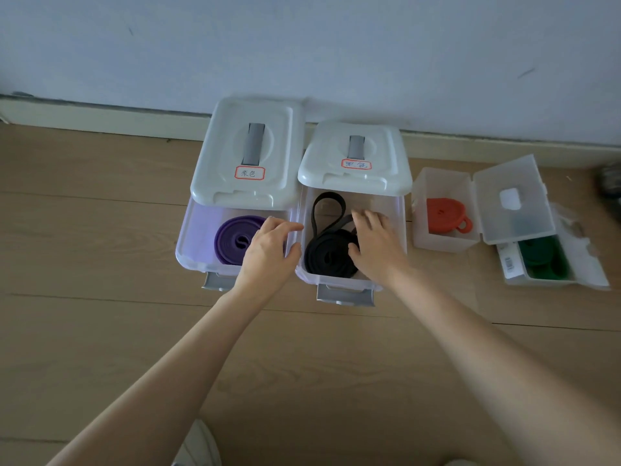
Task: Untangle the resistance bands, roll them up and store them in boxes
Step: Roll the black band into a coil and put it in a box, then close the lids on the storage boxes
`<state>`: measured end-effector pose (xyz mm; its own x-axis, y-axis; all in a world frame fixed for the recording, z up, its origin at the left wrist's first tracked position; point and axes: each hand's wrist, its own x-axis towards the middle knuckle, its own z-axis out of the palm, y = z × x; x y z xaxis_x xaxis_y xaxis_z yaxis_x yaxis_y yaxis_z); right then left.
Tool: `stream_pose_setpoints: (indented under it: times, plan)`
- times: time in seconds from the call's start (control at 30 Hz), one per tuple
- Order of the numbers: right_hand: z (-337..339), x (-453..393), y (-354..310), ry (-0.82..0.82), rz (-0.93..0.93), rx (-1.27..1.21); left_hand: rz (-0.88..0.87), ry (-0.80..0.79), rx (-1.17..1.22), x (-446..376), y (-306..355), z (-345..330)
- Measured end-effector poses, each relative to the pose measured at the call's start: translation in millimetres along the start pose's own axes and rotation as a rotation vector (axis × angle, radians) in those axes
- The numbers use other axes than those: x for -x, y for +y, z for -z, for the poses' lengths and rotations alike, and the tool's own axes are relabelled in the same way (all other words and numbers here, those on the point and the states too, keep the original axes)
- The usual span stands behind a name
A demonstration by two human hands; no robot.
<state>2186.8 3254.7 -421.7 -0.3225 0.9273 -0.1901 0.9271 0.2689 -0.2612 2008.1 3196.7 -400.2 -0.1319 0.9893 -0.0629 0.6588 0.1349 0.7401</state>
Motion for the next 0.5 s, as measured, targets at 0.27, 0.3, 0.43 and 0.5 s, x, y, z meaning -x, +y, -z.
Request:
stream_pose_setpoints:
  times: [0.27,0.3,0.43,0.5]
  plan:
    - [56,35,17,0.425,-0.361,-0.542,0.110,0.173,0.123,-26,34,19]
    - [63,31,24,0.469,-0.460,-0.617,0.133,0.181,0.140,-34,39,20]
    - [79,-11,34,0.311,-0.602,-1.168,0.207,0.104,0.116,-70,53,16]
    - [77,-32,31,0.209,-0.570,-1.271,0.256,0.061,0.120,-83,56,10]
